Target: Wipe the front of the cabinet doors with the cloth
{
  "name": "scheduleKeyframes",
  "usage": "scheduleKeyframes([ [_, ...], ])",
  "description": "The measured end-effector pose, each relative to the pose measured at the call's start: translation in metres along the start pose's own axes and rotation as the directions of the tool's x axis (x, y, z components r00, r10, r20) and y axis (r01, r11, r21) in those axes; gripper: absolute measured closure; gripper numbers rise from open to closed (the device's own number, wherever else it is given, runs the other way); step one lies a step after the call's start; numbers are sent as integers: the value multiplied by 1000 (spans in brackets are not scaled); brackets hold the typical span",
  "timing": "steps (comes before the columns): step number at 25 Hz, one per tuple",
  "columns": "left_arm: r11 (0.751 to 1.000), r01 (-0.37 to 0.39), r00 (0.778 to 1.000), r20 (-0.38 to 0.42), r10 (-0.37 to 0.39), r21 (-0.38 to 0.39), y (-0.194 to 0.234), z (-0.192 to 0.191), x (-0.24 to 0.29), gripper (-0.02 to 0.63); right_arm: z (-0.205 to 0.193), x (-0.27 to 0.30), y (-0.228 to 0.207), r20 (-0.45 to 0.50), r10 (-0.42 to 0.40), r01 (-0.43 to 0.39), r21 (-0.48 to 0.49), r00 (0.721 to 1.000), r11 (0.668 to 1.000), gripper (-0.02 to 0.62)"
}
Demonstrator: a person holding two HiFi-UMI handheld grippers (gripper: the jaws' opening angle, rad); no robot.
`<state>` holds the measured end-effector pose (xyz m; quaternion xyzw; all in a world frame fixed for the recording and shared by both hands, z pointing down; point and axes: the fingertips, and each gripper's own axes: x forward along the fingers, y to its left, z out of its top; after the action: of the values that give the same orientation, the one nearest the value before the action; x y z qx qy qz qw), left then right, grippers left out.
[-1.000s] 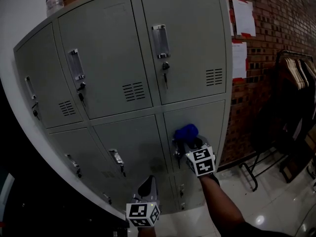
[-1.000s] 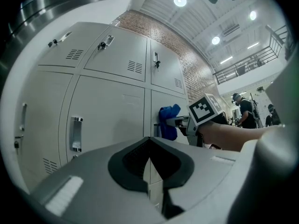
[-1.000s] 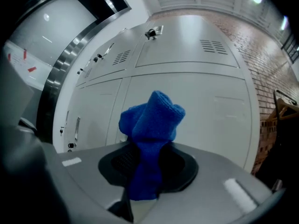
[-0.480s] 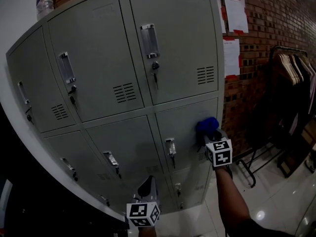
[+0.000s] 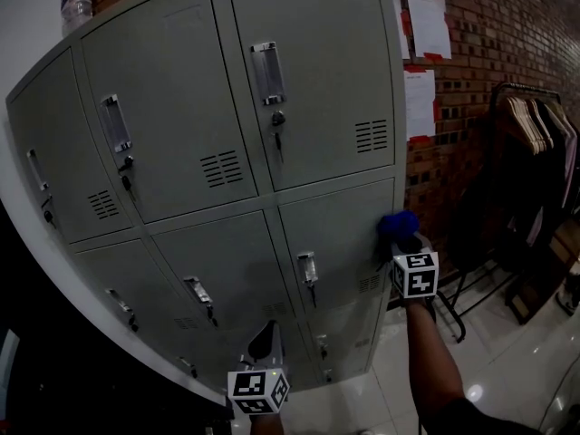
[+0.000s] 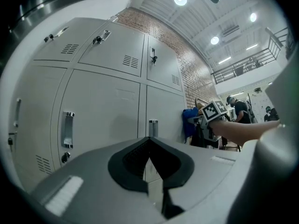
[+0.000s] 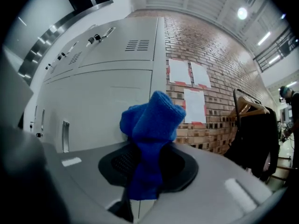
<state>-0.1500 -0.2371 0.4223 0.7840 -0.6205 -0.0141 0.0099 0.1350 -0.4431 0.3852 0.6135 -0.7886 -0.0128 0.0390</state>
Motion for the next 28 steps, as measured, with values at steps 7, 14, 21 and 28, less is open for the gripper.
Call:
scheduleKeyframes([
  [7,1000,2,1000,-9,-2,-5,0,-3,1,591,7,-20,133,74,311,-314,29,947,949,489],
  [14,1000,-28,1000,-6,28,0,13,-1,-8,591,-17,-17,233,2,470,-470,-26,883,882,489],
  [21,998,-56,998,-13,56,-5,25,-4,-14,591,-31,1,187,-16,325,-326,-11,945,945,489],
  [28,1000,-22,1000,-22,22,-12,13,-9,-4,592,-39,5,105,-44,196,-197,-14,980,980,489],
])
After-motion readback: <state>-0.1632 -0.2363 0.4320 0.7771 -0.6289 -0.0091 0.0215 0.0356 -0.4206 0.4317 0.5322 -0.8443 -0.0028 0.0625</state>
